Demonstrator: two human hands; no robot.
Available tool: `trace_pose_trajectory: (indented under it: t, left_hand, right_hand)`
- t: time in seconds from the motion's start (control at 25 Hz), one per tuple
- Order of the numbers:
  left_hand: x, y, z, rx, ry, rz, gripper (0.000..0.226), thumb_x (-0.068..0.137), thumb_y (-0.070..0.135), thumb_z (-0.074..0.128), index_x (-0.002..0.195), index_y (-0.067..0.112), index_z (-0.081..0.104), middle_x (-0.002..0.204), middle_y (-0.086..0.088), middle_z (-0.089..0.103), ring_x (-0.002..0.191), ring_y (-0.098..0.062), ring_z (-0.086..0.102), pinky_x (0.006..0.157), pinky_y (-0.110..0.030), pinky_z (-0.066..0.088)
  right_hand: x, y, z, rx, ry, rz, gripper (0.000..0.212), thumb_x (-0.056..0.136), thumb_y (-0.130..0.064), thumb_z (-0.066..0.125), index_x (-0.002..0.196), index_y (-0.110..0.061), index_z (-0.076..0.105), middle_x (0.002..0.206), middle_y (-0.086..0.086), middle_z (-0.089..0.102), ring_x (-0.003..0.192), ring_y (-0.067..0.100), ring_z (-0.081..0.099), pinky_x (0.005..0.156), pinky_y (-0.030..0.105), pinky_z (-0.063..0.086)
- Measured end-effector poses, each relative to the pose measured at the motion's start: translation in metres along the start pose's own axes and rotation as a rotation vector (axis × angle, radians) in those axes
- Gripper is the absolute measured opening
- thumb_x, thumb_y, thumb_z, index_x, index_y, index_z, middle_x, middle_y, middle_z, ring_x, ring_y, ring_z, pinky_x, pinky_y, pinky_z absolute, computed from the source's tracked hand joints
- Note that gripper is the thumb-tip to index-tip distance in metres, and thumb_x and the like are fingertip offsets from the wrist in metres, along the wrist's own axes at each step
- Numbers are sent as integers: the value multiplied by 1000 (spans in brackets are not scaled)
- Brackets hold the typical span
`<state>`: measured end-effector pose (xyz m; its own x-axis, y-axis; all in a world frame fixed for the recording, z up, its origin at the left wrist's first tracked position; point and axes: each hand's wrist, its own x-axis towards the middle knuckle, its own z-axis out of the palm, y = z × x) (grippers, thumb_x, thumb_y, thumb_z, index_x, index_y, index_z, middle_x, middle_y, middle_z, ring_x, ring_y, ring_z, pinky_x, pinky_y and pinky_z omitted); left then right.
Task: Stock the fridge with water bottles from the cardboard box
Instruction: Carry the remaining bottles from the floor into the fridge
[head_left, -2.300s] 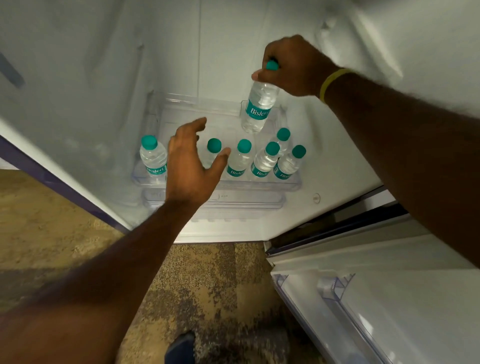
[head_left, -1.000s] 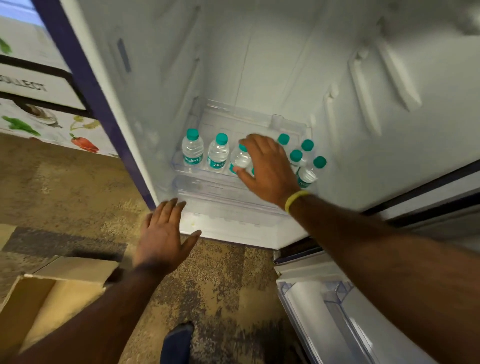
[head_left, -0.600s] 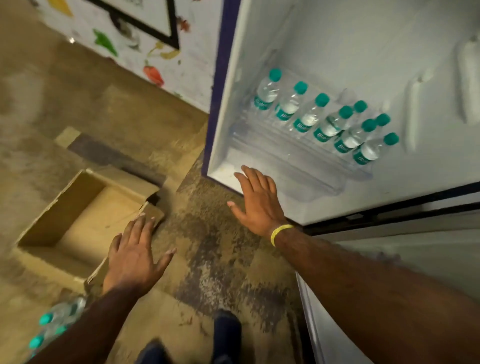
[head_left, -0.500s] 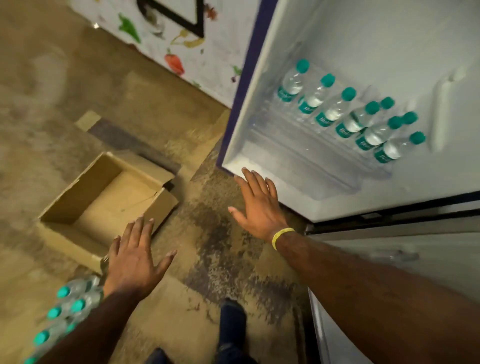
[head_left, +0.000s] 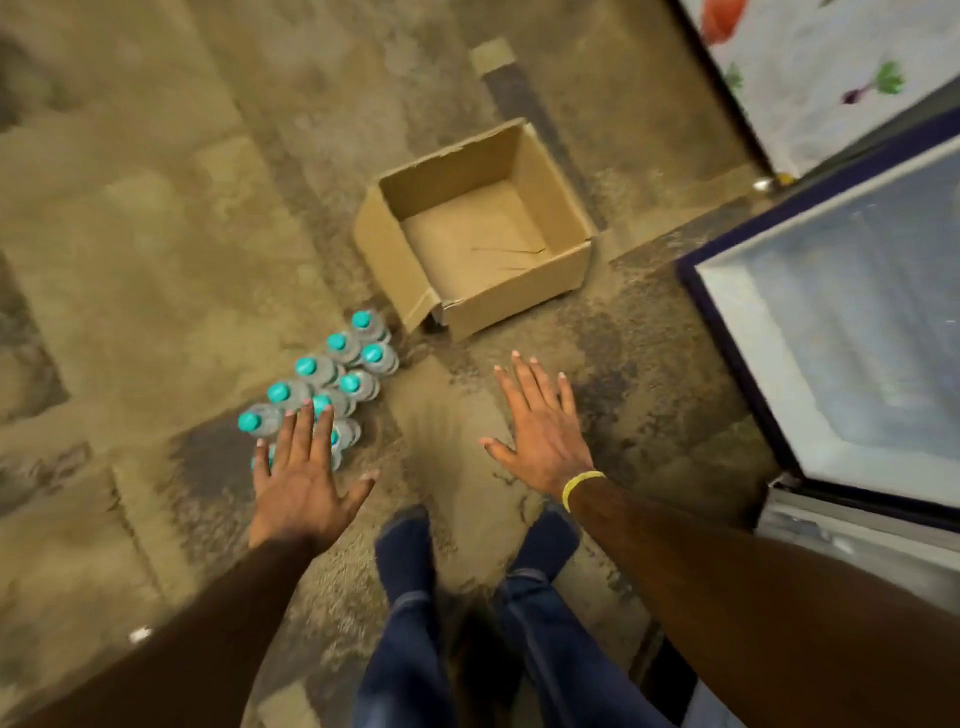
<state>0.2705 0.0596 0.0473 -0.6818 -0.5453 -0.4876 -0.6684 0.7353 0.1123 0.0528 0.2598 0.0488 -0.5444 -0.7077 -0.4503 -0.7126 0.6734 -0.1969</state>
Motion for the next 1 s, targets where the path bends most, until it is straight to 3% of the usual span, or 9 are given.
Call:
trace_pose_trajectory:
  t: [0.16, 0.24, 0.4, 0.52, 0.64, 0.8, 1.0]
  left_hand:
    - [-24, -45, 29, -41, 21, -100, 98, 82, 79, 18, 156, 16, 4, 164, -3, -2, 151, -21, -3, 119, -55, 8]
    - [-26, -57, 44, -66, 27, -128, 99, 82, 80, 16, 156, 16, 2, 164, -3, -6, 150, -21, -5, 119, -54, 6]
    - [-12, -77, 74, -118, 57, -176, 98, 84, 80, 21, 156, 16, 1, 164, -4, -6, 150, -22, -5, 119, -54, 5]
    - [-3, -84, 90, -170, 50, -243, 95, 85, 74, 39, 153, 12, 15, 159, -14, 16, 147, -30, 16, 116, -52, 19]
    - [6, -84, 104, -335, 73, -349, 76, 84, 57, 61, 138, 9, 37, 134, -16, 40, 122, -32, 46, 100, -47, 44]
    - [22, -74, 118, -459, 57, -398, 62, 87, 41, 67, 137, 16, 41, 134, -9, 46, 116, -27, 55, 95, -45, 49]
    - [41, -74, 126, -467, 46, -409, 44, 88, 27, 68, 127, 14, 52, 125, -9, 54, 107, -27, 59, 92, -42, 49]
  right_hand:
    - [21, -65, 32, -66, -61, -160, 88, 88, -63, 45, 156, -22, 8, 165, 5, 3, 151, 26, 3, 119, 48, 0]
    - [37, -85, 46, -77, -107, -216, 86, 89, -62, 47, 156, -21, 9, 164, 5, 9, 150, 26, 10, 119, 46, 9]
    - [74, -125, 66, -90, -165, -316, 76, 89, -54, 57, 149, -18, 28, 146, 6, 41, 131, 26, 39, 107, 42, 32]
    - [95, -156, 88, -30, -229, -353, 60, 89, -45, 62, 137, -18, 39, 131, 10, 56, 119, 29, 52, 97, 41, 43]
    - [106, -182, 113, -28, -281, -392, 56, 91, -39, 62, 137, -18, 38, 128, 12, 58, 115, 32, 57, 90, 42, 48]
    - [122, -195, 136, -100, -249, -430, 51, 93, -30, 60, 137, -17, 40, 127, 13, 59, 113, 35, 59, 88, 44, 50]
    - [141, -190, 141, -65, -214, -491, 35, 94, -25, 60, 124, -11, 50, 117, 16, 64, 105, 36, 61, 80, 39, 47]
